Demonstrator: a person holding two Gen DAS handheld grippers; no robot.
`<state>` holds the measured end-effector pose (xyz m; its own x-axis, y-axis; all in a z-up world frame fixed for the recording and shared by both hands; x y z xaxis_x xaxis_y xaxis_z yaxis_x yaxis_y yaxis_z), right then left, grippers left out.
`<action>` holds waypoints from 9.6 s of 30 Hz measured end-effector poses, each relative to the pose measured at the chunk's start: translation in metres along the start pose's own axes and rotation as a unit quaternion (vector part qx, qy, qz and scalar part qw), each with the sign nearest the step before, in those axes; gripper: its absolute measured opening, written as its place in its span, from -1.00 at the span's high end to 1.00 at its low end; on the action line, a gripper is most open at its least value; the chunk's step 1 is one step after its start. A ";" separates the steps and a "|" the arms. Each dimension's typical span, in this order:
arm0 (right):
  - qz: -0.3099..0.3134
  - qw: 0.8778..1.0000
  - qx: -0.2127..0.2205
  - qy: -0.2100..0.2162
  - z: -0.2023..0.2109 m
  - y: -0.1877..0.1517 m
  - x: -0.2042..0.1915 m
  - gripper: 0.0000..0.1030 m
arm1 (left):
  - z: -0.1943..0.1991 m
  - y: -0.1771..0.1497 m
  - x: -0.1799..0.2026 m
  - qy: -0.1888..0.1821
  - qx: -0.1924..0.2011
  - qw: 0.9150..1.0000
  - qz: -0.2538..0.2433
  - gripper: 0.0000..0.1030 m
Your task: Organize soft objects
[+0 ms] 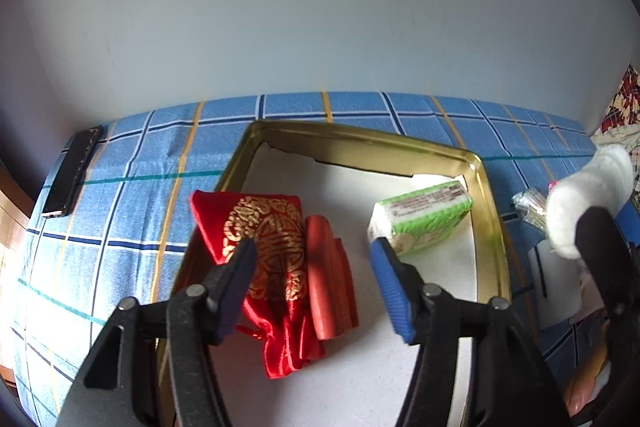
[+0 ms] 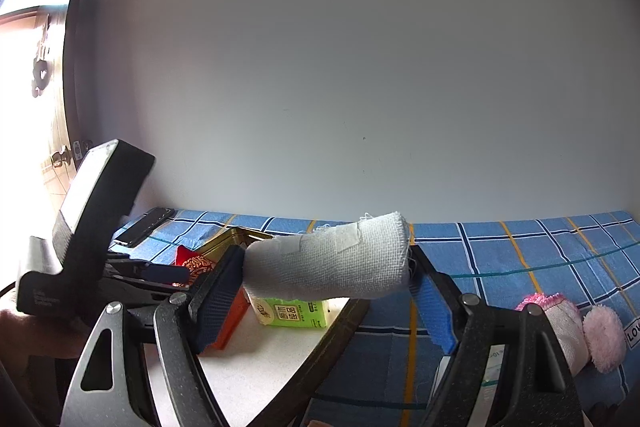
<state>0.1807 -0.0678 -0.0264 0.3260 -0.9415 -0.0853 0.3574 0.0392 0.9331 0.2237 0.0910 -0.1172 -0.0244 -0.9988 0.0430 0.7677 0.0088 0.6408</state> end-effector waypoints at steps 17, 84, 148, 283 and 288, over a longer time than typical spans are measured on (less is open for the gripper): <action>0.035 0.999 -0.035 0.023 -0.012 -0.018 -0.024 -0.59 | 0.076 -0.020 -0.047 0.065 0.108 0.990 0.057 -0.55; 0.063 0.997 -0.051 0.003 -0.009 -0.032 -0.029 -0.71 | 0.094 -0.047 -0.024 0.064 0.120 0.989 0.055 -0.73; -0.097 0.989 -0.065 -0.096 0.098 -0.074 0.162 0.73 | 0.003 -0.065 0.239 -0.037 0.030 0.991 -0.126 -0.64; 0.066 0.997 -0.021 0.038 -0.003 -0.017 -0.040 0.73 | 0.076 -0.009 -0.029 0.049 0.117 0.992 0.010 -0.82; 0.072 0.996 -0.036 0.047 -0.017 -0.022 -0.045 0.73 | 0.082 -0.016 -0.039 0.048 0.119 0.991 0.027 -0.82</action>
<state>0.1729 -0.0212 -0.0487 0.4581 -0.8889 0.0112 0.3620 0.1980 0.9109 0.1595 0.1340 -0.0665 0.0817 -0.9965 0.0161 0.5933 0.0616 0.8026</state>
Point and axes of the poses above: each gripper's, at about its wrist camera, not at the fingertips, and z roughly against the way its jaws point, x to its right, y to its top, the point moved 9 cm from there along -z, roughly the way its jaws point, and after that the axes turned 1 degree about -y, right-handed, at the moved point
